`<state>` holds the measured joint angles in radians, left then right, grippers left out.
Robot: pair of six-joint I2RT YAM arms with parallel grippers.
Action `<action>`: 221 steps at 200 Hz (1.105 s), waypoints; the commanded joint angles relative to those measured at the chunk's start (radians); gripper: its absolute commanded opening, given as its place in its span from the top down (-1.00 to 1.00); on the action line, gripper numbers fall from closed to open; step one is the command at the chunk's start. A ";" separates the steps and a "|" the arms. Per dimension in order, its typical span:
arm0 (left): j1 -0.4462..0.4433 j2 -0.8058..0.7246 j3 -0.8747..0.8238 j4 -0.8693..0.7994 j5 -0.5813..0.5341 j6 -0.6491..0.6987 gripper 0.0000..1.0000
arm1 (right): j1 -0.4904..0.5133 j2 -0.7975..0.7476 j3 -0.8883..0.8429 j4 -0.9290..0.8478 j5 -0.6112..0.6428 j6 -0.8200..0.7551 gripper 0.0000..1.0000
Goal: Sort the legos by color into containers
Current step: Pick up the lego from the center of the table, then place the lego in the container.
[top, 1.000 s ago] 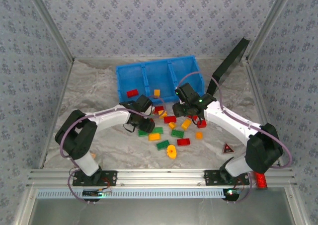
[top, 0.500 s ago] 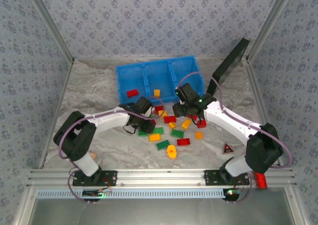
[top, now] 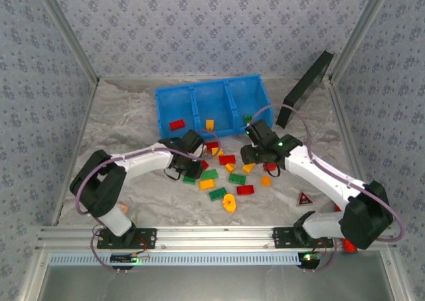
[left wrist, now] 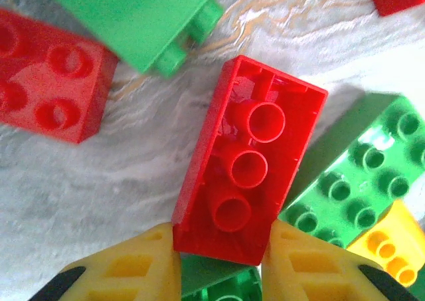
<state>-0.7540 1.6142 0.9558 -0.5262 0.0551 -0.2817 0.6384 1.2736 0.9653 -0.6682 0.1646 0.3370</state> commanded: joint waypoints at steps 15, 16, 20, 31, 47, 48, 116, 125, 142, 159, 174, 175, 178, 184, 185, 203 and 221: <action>0.001 -0.101 0.062 -0.130 -0.043 0.016 0.48 | -0.024 -0.093 -0.090 -0.081 -0.028 0.077 -0.18; 0.002 -0.104 0.065 -0.131 -0.044 0.016 0.48 | -0.025 -0.095 -0.092 -0.082 -0.030 0.079 -0.18; 0.004 -0.112 0.072 -0.138 -0.048 0.018 0.48 | -0.028 -0.104 -0.099 -0.082 -0.035 0.083 -0.18; 0.016 -0.131 0.093 -0.147 -0.055 0.018 0.48 | -0.038 -0.125 -0.118 -0.081 -0.052 0.098 -0.18; 0.045 -0.156 0.115 -0.183 -0.059 0.017 0.49 | -0.045 -0.148 -0.144 -0.069 -0.077 0.116 -0.18; 0.046 -0.157 0.117 -0.185 -0.058 0.017 0.49 | -0.046 -0.148 -0.144 -0.070 -0.078 0.116 -0.18; 0.216 -0.206 0.219 -0.203 -0.188 -0.016 0.50 | -0.070 -0.257 -0.268 -0.084 -0.132 0.282 -0.18; 0.230 -0.200 0.226 -0.183 -0.196 -0.014 0.50 | -0.081 -0.272 -0.292 -0.069 -0.152 0.321 -0.18; 0.260 -0.167 0.257 -0.172 -0.216 -0.004 0.50 | -0.094 -0.288 -0.327 -0.051 -0.164 0.352 -0.18; 0.286 -0.130 0.281 -0.159 -0.222 0.012 0.50 | -0.106 -0.292 -0.349 -0.059 -0.168 0.369 -0.18; 0.309 -0.097 0.302 -0.127 -0.233 0.019 0.51 | -0.120 -0.292 -0.367 -0.062 -0.173 0.367 -0.18; 0.311 -0.096 0.303 -0.124 -0.232 0.019 0.51 | -0.122 -0.292 -0.368 -0.060 -0.173 0.367 -0.18; 0.315 -0.089 0.304 -0.115 -0.231 0.019 0.51 | -0.126 -0.291 -0.372 -0.057 -0.174 0.365 -0.18; 0.323 -0.078 0.310 -0.104 -0.221 0.021 0.51 | -0.135 -0.290 -0.376 -0.047 -0.176 0.360 -0.18; 0.324 -0.076 0.310 -0.102 -0.220 0.021 0.51 | -0.137 -0.289 -0.377 -0.046 -0.176 0.360 -0.18; 0.339 -0.027 0.341 -0.090 -0.214 0.023 0.51 | -0.159 -0.269 -0.384 -0.016 -0.175 0.342 -0.19; 0.349 0.018 0.363 -0.078 -0.223 0.024 0.51 | -0.169 -0.232 -0.387 0.015 -0.178 0.319 -0.20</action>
<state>-0.4179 1.5871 1.2671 -0.6418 -0.1505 -0.2733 0.4835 1.0065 0.5896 -0.6983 0.0017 0.6662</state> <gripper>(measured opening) 0.248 0.598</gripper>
